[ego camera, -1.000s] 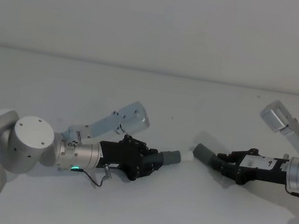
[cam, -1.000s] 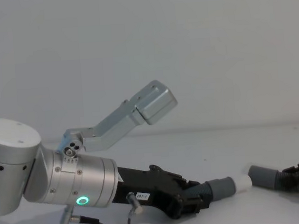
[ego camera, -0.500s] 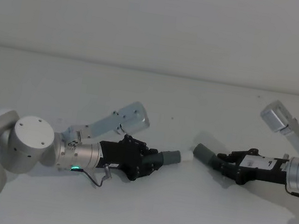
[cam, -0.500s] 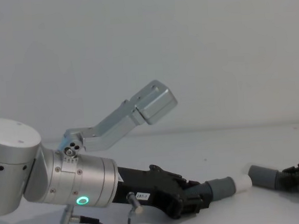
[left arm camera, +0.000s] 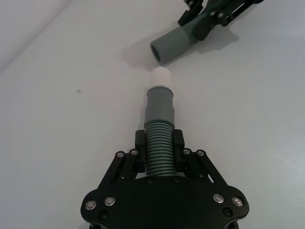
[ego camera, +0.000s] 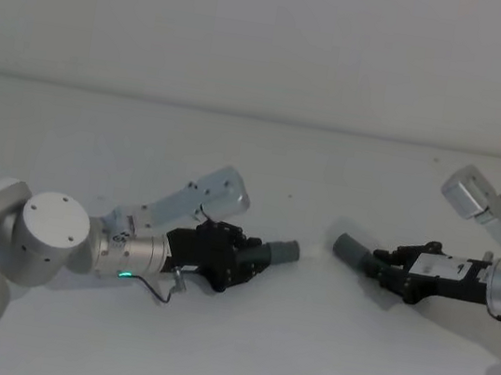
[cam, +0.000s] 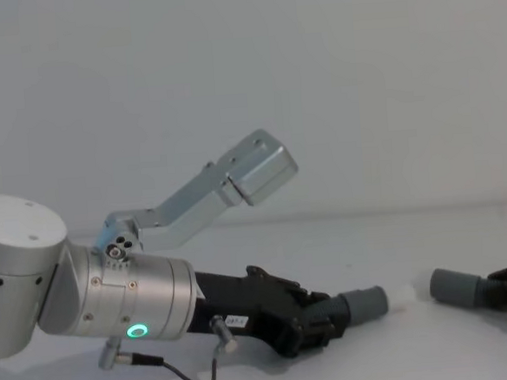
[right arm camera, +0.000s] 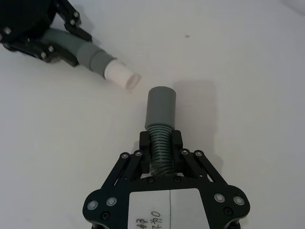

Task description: Use both hands to pick up one end of the pipe from the table, align the ends, and insert them.

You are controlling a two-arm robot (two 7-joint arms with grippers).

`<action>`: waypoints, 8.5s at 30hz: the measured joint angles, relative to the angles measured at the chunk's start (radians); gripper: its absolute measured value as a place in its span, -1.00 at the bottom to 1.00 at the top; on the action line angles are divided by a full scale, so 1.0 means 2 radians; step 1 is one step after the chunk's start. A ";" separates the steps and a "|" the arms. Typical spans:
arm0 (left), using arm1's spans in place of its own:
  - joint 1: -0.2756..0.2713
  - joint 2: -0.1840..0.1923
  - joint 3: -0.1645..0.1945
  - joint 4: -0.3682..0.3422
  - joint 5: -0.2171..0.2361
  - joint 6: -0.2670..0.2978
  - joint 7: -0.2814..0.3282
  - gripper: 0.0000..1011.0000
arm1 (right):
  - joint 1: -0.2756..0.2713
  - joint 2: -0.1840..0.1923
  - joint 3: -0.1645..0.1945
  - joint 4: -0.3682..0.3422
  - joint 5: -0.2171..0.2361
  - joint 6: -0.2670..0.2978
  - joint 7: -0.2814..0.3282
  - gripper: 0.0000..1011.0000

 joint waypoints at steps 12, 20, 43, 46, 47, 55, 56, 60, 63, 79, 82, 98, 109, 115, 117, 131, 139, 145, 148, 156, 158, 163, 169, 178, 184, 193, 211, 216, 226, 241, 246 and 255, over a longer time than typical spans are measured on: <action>-0.008 0.006 -0.008 -0.009 0.027 -0.046 0.025 -0.36 | -0.016 0.039 0.012 -0.054 -0.037 -0.009 -0.051 -0.49; -0.018 0.014 -0.011 -0.013 0.048 -0.093 0.034 -0.36 | -0.027 0.069 0.020 -0.095 -0.062 -0.015 -0.079 -0.49; -0.063 0.039 0.012 0.003 0.138 -0.245 0.021 -0.36 | -0.031 0.131 0.035 -0.206 -0.133 -0.050 -0.113 -0.49; -0.068 0.041 0.015 0.007 0.150 -0.258 0.019 -0.36 | -0.026 0.136 0.030 -0.217 -0.145 -0.055 -0.103 -0.49; -0.069 0.042 0.015 0.008 0.151 -0.259 0.019 -0.36 | -0.026 0.136 0.030 -0.217 -0.145 -0.055 -0.103 -0.49; -0.079 0.045 0.019 0.016 0.173 -0.284 0.018 -0.36 | -0.006 0.144 0.011 -0.234 -0.174 -0.056 -0.060 -0.49; -0.080 0.046 0.020 0.016 0.174 -0.286 0.018 -0.36 | -0.004 0.144 0.008 -0.235 -0.177 -0.056 -0.053 -0.49; -0.082 0.046 0.020 0.016 0.178 -0.293 0.017 -0.36 | 0.006 0.144 -0.003 -0.238 -0.188 -0.054 -0.027 -0.49; -0.083 0.047 0.020 0.015 0.179 -0.297 0.016 -0.36 | 0.013 0.143 -0.012 -0.241 -0.196 -0.052 -0.009 -0.49; -0.085 0.050 0.021 0.005 0.179 -0.305 0.008 -0.36 | 0.011 0.142 -0.007 -0.254 -0.204 -0.049 -0.003 -0.49; -0.085 0.050 0.021 0.004 0.178 -0.306 0.007 -0.36 | 0.004 0.143 0.002 -0.258 -0.199 -0.051 -0.016 -0.49; -0.086 0.051 0.021 0.002 0.178 -0.307 0.006 -0.36 | 0.001 0.129 0.009 -0.247 -0.194 -0.066 -0.018 -0.49; -0.086 0.051 0.021 0.001 0.178 -0.308 0.005 -0.36 | 0.009 0.108 0.004 -0.228 -0.200 -0.079 -0.010 -0.49; -0.086 0.051 0.021 0.001 0.178 -0.308 0.005 -0.36 | 0.012 0.101 0.004 -0.223 -0.202 -0.084 -0.009 -0.49; -0.086 0.051 0.021 0.001 0.178 -0.308 0.005 -0.36 | 0.013 0.098 0.004 -0.222 -0.203 -0.085 -0.008 -0.49; -0.086 0.051 0.021 0.001 0.178 -0.308 0.005 -0.36 | 0.013 0.088 0.004 -0.220 -0.206 -0.088 0.002 -0.49; -0.086 0.051 0.021 0.001 0.178 -0.308 0.005 -0.36 | 0.011 0.085 0.005 -0.222 -0.208 -0.090 0.005 -0.49; -0.086 0.051 0.021 0.001 0.178 -0.308 0.005 -0.36 | 0.009 0.083 0.007 -0.226 -0.208 -0.091 0.007 -0.49; -0.086 0.051 0.021 0.001 0.178 -0.308 0.005 -0.36 | 0.008 0.083 0.008 -0.228 -0.208 -0.091 0.008 -0.49; -0.086 0.051 0.021 0.001 0.178 -0.308 0.005 -0.36 | 0.006 0.084 0.010 -0.233 -0.209 -0.091 0.011 -0.49; -0.086 0.051 0.021 0.001 0.178 -0.308 0.005 -0.36 | 0.006 0.084 0.010 -0.234 -0.209 -0.090 0.012 -0.49; -0.086 0.051 0.021 0.001 0.178 -0.308 0.005 -0.36 | 0.006 0.084 0.011 -0.235 -0.210 -0.089 0.013 -0.49; -0.086 0.051 0.021 0.001 0.178 -0.308 0.005 -0.36 | 0.006 0.084 0.011 -0.235 -0.210 -0.088 0.016 -0.49; -0.086 0.051 0.021 0.001 0.178 -0.308 0.005 -0.36 | 0.009 0.084 0.010 -0.233 -0.210 -0.087 0.018 -0.49; -0.086 0.051 0.021 0.001 0.178 -0.308 0.005 -0.36 | 0.011 0.083 0.009 -0.231 -0.210 -0.086 0.019 -0.49; -0.086 0.051 0.021 0.001 0.178 -0.308 0.005 -0.36 | 0.014 0.081 0.006 -0.226 -0.211 -0.086 0.021 -0.49; -0.086 0.051 0.021 0.001 0.178 -0.308 0.005 -0.36 | 0.021 0.077 0.001 -0.217 -0.213 -0.087 0.024 -0.49; -0.086 0.051 0.021 0.001 0.178 -0.308 0.005 -0.36 | 0.022 0.076 0.001 -0.216 -0.213 -0.089 0.024 -0.49; -0.086 0.051 0.021 0.001 0.178 -0.308 0.005 -0.36 | 0.024 0.075 0.000 -0.214 -0.212 -0.092 0.024 -0.49; -0.086 0.051 0.021 0.001 0.178 -0.308 0.005 -0.36 | 0.025 0.070 -0.001 -0.210 -0.209 -0.098 0.022 -0.49; -0.086 0.051 0.021 0.001 0.178 -0.308 0.005 -0.36 | 0.025 0.069 -0.001 -0.210 -0.208 -0.099 0.021 -0.49; -0.086 0.051 0.021 0.001 0.178 -0.308 0.005 -0.36 | 0.025 0.069 -0.001 -0.209 -0.208 -0.100 0.021 -0.49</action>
